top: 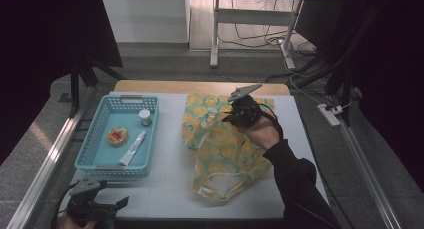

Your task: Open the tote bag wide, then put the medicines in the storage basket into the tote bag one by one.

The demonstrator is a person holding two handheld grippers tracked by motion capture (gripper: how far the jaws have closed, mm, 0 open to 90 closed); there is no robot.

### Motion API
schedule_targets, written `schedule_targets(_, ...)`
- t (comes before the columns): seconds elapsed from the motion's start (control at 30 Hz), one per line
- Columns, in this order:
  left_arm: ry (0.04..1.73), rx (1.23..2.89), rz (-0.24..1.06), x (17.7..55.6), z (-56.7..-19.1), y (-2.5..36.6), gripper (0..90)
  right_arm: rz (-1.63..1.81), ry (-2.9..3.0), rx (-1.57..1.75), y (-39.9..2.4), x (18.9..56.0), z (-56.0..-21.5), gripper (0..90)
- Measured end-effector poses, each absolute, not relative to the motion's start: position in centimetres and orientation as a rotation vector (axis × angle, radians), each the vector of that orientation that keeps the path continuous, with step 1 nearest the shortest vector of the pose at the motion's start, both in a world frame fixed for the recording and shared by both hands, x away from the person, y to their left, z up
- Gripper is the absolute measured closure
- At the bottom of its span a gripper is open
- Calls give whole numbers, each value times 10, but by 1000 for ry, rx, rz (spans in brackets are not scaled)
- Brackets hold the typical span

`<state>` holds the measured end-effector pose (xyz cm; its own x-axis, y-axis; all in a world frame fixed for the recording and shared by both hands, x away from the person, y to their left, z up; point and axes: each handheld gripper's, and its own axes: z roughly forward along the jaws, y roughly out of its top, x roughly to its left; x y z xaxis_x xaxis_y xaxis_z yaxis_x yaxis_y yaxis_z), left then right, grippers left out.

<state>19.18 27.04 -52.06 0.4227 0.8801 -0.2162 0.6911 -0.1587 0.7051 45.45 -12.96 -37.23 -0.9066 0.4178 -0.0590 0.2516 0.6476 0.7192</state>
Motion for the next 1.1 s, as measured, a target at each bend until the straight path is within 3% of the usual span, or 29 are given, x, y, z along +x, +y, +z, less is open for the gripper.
schedule_targets(1.1, 1346, 1903, 293, 193, -521, 272, 0, 1171, 2624, 528, -117, 459, -354, 898)
